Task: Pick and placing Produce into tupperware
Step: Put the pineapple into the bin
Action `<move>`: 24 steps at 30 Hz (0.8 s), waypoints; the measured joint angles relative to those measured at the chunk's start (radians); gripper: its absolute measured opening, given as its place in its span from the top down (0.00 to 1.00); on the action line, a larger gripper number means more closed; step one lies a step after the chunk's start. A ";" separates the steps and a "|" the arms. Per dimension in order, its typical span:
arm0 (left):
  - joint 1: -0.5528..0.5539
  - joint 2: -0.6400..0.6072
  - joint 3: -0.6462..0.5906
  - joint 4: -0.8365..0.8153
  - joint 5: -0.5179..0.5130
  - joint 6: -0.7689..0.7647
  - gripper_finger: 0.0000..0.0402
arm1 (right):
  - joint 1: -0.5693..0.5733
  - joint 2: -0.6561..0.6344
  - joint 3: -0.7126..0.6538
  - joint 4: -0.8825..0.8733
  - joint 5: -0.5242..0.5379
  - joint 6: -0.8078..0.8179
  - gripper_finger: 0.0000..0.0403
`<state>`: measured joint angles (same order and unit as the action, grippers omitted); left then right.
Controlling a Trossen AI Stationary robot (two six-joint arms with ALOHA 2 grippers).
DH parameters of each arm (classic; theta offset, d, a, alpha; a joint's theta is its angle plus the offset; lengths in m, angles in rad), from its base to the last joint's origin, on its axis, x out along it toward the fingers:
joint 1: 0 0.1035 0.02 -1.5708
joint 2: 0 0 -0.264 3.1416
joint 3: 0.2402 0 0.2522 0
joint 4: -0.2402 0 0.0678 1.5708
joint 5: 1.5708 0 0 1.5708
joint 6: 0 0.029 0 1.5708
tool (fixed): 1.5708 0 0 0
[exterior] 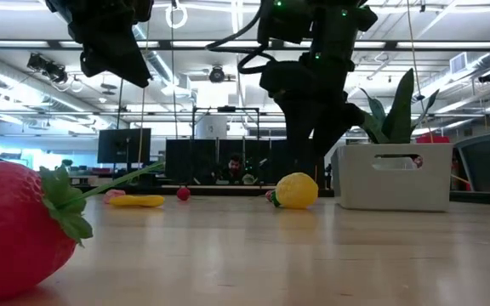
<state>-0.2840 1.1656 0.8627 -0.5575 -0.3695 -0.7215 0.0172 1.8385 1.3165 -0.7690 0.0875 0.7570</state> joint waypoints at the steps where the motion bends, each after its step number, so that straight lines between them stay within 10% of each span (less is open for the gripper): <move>1: 0.000 0.000 0.000 0.000 0.000 0.000 0.78 | 0.003 0.000 0.000 0.000 0.000 0.000 0.33; 24: 0.000 0.000 0.000 0.007 0.000 0.000 0.77 | 0.027 0.009 0.000 0.053 0.028 0.002 0.33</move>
<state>-0.2840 1.1656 0.8627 -0.5503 -0.3695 -0.7219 0.0444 1.8479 1.3167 -0.7158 0.1154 0.7593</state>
